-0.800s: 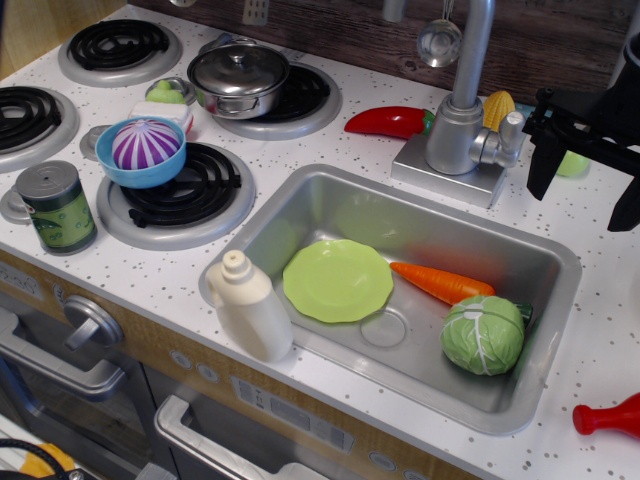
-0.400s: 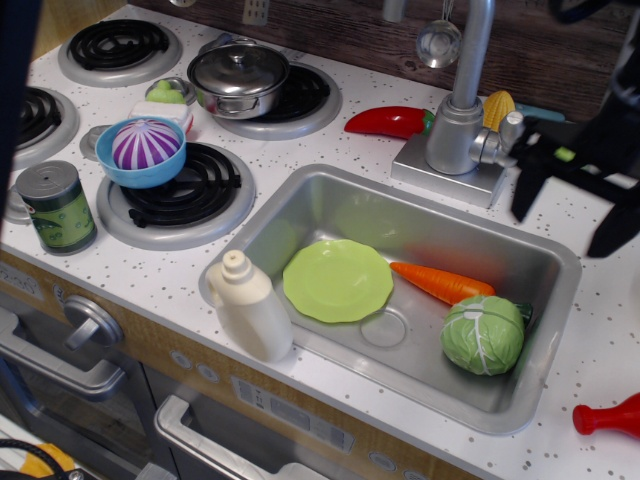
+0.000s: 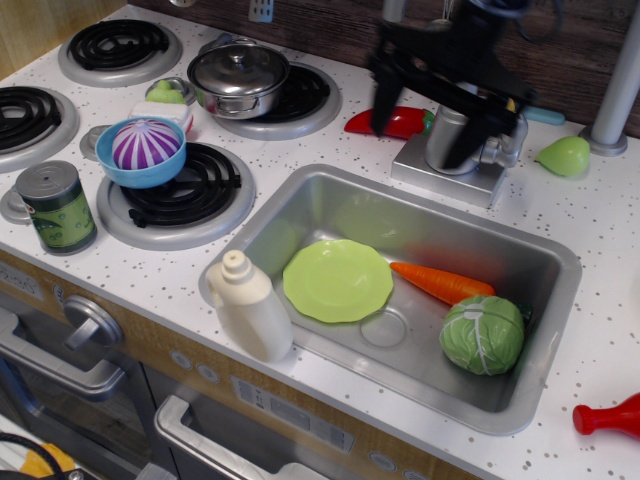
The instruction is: Put detergent in sink
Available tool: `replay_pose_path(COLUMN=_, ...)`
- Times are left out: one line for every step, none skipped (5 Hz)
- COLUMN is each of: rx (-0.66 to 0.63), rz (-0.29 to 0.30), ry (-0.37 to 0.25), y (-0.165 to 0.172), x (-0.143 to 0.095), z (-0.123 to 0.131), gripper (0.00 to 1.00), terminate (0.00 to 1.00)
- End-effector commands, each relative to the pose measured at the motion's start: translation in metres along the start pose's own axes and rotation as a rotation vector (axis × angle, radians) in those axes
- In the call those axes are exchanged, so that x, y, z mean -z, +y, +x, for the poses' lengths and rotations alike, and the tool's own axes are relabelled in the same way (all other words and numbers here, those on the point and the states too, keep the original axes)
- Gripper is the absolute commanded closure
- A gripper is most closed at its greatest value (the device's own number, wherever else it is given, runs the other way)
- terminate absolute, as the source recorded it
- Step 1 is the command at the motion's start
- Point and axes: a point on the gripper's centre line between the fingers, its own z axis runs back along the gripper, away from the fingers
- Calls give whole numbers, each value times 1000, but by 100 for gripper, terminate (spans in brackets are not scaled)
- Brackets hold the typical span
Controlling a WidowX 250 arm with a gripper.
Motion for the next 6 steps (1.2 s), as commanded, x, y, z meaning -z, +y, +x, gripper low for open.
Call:
replay_pose_path(rx=-302, rz=68, ry=-12, y=65, x=-35, z=-19, gripper=0, terminate=0)
replay_pose_path(rx=-559, rz=83, ry=6, y=74, x=-33, z=-41, gripper=0, terminate=0)
replay_pose_path(rx=-704, rz=54, ry=16, y=84, x=-25, z=-59, gripper=0, terminate=0)
replay_pose_path(rx=-853, rz=37, ry=76, y=83, x=-25, z=-77, gripper=0, terminate=0)
replay_pose_path(rx=-955, rz=22, ry=96, y=75, x=-21, z=-92, gripper=0, terminate=0)
replay_pose_path(rx=-1037, rz=-53, ry=131, y=67, x=-9, z=-103, gripper=0, terminate=0)
